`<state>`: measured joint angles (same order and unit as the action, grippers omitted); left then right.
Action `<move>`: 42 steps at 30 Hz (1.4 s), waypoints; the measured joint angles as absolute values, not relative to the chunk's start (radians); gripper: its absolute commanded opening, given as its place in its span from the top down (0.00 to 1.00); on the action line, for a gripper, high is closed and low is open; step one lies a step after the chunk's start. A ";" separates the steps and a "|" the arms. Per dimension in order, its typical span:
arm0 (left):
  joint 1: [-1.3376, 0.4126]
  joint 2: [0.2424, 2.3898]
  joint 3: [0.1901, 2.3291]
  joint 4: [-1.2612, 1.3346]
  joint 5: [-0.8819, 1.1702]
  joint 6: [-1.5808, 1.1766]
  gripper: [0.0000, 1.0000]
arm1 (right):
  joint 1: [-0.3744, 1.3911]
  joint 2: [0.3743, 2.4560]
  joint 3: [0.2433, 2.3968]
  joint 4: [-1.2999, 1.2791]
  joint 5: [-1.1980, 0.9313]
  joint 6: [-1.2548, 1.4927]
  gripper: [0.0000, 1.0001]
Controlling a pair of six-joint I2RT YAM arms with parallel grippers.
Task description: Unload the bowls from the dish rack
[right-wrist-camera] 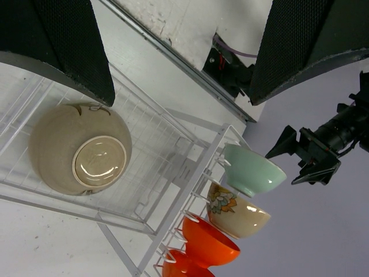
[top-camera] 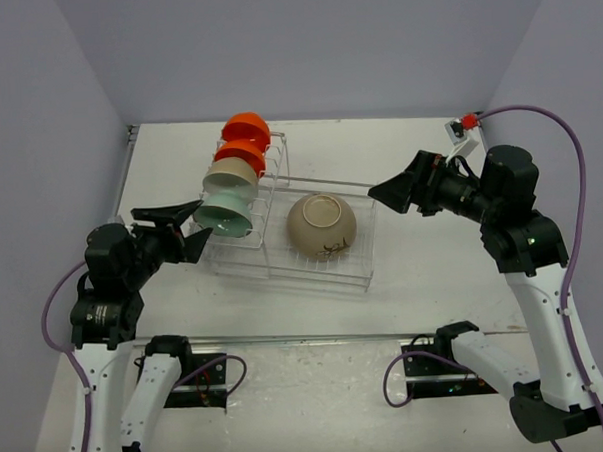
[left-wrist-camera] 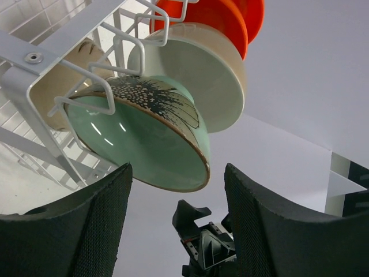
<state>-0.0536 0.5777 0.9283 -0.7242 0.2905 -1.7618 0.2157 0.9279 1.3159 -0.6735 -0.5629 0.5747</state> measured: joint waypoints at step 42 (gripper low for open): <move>-0.089 0.686 1.006 -0.662 0.294 -1.602 0.50 | 0.216 0.927 1.280 -0.662 -0.541 0.576 0.01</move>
